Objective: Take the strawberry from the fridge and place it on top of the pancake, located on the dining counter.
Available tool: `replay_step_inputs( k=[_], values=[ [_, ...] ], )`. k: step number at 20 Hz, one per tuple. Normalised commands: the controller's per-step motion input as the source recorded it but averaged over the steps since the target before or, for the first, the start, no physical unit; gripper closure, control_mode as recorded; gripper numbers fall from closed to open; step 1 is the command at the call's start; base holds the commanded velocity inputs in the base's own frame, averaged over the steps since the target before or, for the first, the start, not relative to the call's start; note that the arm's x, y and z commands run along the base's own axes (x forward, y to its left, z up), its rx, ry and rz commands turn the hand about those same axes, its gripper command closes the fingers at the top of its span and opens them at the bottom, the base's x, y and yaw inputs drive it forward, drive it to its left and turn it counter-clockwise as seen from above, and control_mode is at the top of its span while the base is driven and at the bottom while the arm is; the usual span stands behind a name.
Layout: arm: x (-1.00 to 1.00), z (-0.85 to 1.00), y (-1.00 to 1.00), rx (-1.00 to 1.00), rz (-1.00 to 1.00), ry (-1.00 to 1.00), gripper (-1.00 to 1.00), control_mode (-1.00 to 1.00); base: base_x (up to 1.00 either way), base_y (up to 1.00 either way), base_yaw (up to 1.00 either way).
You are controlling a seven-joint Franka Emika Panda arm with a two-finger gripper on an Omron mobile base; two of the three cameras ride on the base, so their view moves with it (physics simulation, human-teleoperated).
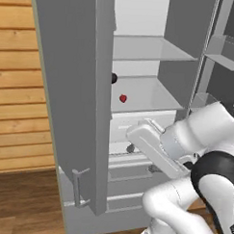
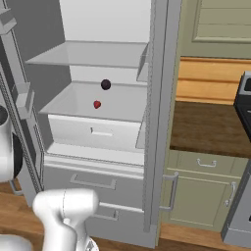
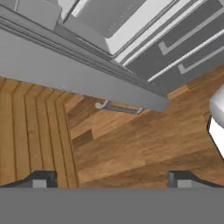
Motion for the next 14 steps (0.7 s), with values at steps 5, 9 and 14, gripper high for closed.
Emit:
replay_step_inputs(
  k=[5, 9, 14],
  values=[
    [0.32, 0.17, -0.33, 0.44, 0.2, 0.06, -1.0, -1.0, 0.0, 0.0, 0.0],
    [0.48, 0.01, -0.02, 0.11, 0.11, 0.08, -1.0, -1.0, 0.0, 0.0, 0.0],
    [0.71, 0.0, -0.07, 0.24, 0.06, 0.02, -1.0, -1.0, 0.0, 0.0, 0.0]
  ],
)
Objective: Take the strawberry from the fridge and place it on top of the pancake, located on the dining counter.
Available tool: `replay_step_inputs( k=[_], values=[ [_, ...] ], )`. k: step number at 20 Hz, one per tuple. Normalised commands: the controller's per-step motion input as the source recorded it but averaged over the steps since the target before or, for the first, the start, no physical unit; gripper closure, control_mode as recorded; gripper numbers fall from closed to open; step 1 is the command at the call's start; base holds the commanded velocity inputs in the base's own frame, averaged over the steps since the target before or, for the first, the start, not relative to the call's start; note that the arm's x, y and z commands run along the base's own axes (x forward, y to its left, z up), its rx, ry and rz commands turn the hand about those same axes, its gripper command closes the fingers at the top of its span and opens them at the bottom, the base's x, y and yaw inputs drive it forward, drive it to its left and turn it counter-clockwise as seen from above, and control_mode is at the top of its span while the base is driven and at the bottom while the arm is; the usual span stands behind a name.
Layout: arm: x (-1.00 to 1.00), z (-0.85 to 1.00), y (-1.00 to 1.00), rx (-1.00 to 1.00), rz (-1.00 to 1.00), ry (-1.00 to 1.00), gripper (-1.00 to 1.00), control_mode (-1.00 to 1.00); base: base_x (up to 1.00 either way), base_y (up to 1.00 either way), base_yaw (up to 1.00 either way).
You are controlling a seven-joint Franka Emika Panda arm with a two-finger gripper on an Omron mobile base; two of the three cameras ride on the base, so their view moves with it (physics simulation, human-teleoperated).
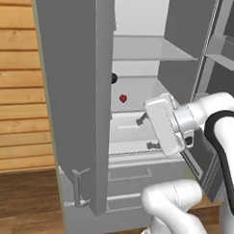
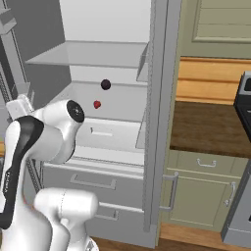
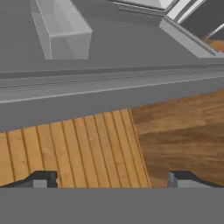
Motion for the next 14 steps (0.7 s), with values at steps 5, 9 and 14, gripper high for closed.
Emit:
replay_step_inputs(
  k=[5, 9, 14],
  values=[
    [0.43, 0.08, 0.0, 0.24, 0.07, 0.0, -1.0, -1.0, 0.0, 0.0, 0.0],
    [0.43, 0.07, 0.09, 0.2, 0.07, 0.0, -1.0, -1.0, 0.0, 0.0, 0.0],
    [0.48, 0.05, 0.11, 0.14, 0.1, 0.0, -1.0, -1.0, 0.0, 0.0, 0.0]
  ],
)
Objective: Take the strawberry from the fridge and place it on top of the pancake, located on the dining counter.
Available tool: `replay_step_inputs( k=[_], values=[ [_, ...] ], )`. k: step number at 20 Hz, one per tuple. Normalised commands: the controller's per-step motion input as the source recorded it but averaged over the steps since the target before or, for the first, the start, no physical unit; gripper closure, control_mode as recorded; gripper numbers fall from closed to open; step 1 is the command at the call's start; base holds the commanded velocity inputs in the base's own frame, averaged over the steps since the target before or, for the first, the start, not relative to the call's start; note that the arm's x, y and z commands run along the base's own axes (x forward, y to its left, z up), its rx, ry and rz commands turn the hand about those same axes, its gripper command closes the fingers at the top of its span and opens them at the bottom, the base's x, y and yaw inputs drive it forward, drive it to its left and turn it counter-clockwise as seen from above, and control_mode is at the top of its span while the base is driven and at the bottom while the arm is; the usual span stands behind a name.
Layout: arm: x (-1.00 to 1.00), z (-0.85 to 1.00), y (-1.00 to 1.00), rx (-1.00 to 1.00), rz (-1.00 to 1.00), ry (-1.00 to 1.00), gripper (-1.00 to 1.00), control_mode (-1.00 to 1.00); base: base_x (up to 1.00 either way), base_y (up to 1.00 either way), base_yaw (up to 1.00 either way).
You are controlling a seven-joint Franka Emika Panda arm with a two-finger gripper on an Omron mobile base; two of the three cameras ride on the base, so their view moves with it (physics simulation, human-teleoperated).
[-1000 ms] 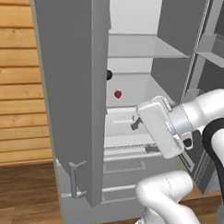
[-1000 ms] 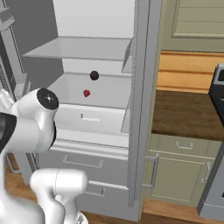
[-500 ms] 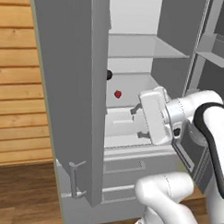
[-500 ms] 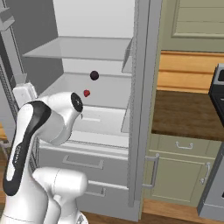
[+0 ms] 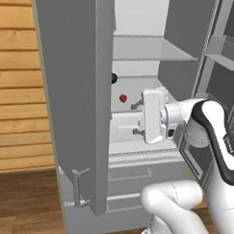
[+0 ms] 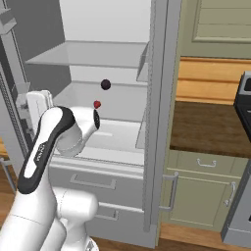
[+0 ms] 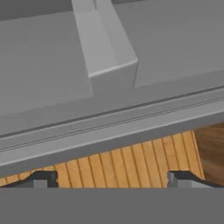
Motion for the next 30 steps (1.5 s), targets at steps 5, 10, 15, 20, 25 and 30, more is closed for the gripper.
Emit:
replay_step_inputs(
  k=[5, 10, 15, 20, 25, 30],
  values=[
    [0.28, 0.02, 0.42, 0.04, 0.13, 0.0, -1.0, -1.0, 0.0, 0.0, 0.0],
    [0.21, 0.0, 0.38, 0.0, 0.15, 0.0, -1.0, -1.0, 0.0, 0.0, 0.0],
    [0.07, 0.0, 0.41, 0.0, 0.17, 0.0, -1.0, -1.0, 0.0, 0.0, 0.0],
    [0.0, 0.0, 0.62, 0.0, 0.13, 0.0, -1.0, -1.0, 0.0, 0.0, 0.0],
    [-0.06, 0.0, 0.65, 0.0, 0.02, -0.01, -1.0, -1.0, 0.0, 0.0, 0.0],
    [-0.16, 0.0, 0.5, 0.0, -0.03, -0.02, -1.0, -1.0, 0.0, 0.0, 0.0]
  ],
)
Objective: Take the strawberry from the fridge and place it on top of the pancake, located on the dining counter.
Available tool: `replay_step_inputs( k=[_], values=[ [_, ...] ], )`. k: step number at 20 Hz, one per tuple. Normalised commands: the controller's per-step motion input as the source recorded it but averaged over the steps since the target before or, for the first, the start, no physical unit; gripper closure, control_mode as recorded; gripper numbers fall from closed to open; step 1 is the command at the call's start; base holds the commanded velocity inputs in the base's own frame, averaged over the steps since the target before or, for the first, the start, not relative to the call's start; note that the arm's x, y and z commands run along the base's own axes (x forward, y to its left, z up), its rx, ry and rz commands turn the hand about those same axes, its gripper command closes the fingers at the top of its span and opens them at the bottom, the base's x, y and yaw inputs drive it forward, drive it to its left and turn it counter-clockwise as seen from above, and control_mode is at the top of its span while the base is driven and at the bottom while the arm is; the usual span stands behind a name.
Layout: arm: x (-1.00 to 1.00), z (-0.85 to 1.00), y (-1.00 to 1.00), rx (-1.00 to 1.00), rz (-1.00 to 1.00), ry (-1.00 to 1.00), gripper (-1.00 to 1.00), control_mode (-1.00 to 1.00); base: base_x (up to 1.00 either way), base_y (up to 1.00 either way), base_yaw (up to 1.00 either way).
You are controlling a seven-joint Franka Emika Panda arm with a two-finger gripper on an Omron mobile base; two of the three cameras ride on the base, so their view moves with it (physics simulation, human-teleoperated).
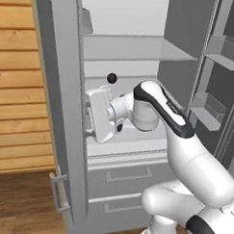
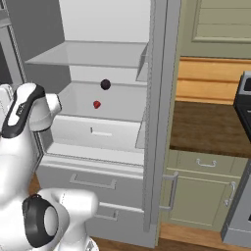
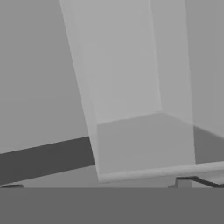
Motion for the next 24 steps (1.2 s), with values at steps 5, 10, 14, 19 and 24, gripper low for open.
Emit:
replay_step_inputs(
  k=[5, 10, 14, 19, 24],
  values=[
    [-0.01, 0.0, 0.53, -0.02, -0.05, 0.0, -1.0, -1.0, 0.0, 0.0, 0.0],
    [0.0, 0.0, 0.33, -0.01, -0.05, 0.0, -1.0, -1.0, 0.0, 0.0, 0.0],
    [0.0, 0.0, 0.28, -0.01, -0.03, 0.0, -1.0, -1.0, 0.0, 0.0, 0.0],
    [-0.05, 0.0, 0.17, -0.03, -0.03, 0.0, -1.0, -1.0, 0.0, 0.0, 0.0],
    [-0.02, 0.0, -0.56, -0.09, -0.04, 0.0, -1.0, -1.0, 0.0, 0.0, 0.0]
  ],
)
